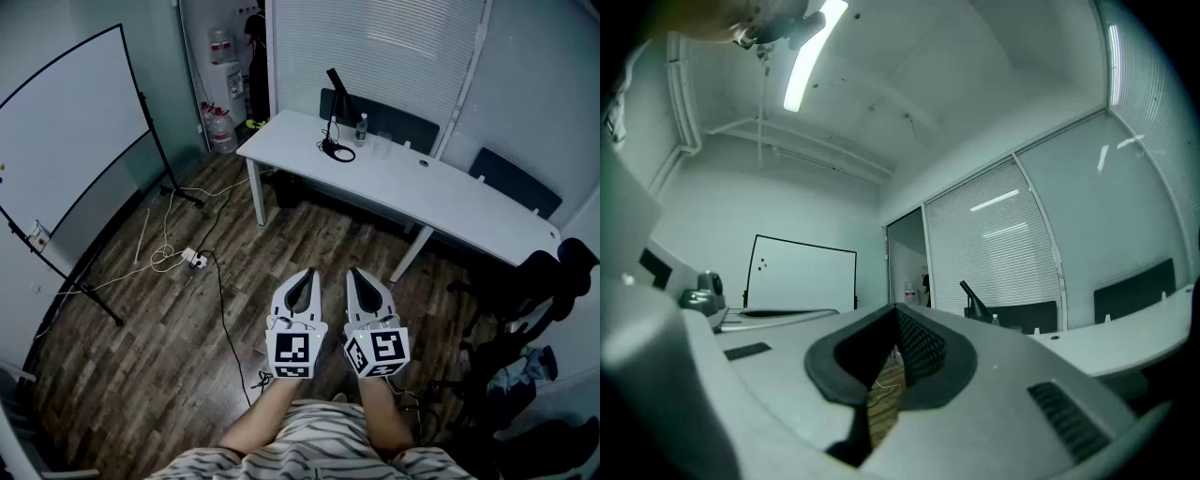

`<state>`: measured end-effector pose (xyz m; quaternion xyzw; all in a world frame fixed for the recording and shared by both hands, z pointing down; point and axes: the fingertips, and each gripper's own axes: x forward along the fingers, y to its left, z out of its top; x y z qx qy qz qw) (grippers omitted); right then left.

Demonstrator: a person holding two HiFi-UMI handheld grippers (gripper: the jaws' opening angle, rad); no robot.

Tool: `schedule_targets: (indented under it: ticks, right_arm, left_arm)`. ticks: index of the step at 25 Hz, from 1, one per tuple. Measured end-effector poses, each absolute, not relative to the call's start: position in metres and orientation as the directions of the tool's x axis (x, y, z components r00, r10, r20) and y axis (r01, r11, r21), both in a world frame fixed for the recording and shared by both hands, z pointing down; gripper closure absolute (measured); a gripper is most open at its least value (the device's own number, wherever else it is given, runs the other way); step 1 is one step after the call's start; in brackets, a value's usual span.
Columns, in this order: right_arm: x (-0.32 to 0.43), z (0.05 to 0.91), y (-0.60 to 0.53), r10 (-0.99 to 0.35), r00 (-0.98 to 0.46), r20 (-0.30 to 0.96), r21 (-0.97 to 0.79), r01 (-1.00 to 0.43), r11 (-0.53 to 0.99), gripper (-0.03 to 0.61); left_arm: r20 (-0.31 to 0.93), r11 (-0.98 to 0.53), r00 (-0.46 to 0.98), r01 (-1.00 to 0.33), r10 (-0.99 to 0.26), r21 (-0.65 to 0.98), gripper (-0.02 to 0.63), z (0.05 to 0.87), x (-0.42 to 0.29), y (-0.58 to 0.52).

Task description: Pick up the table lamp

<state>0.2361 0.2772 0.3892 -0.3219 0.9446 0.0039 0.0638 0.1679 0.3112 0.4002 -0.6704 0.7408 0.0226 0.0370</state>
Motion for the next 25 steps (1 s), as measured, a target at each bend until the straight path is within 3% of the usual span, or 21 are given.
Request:
schedule_targets:
  ticks: [25]
  right_arm:
    - [0.204, 0.410, 0.301, -0.622, -0.777, -0.097, -0.075, -0.618, 0.783, 0.568]
  left_arm:
    - [-0.045, 0.046, -0.046, -0.999, -0.998, 0.007, 0.607, 0.420, 0.138, 0.327]
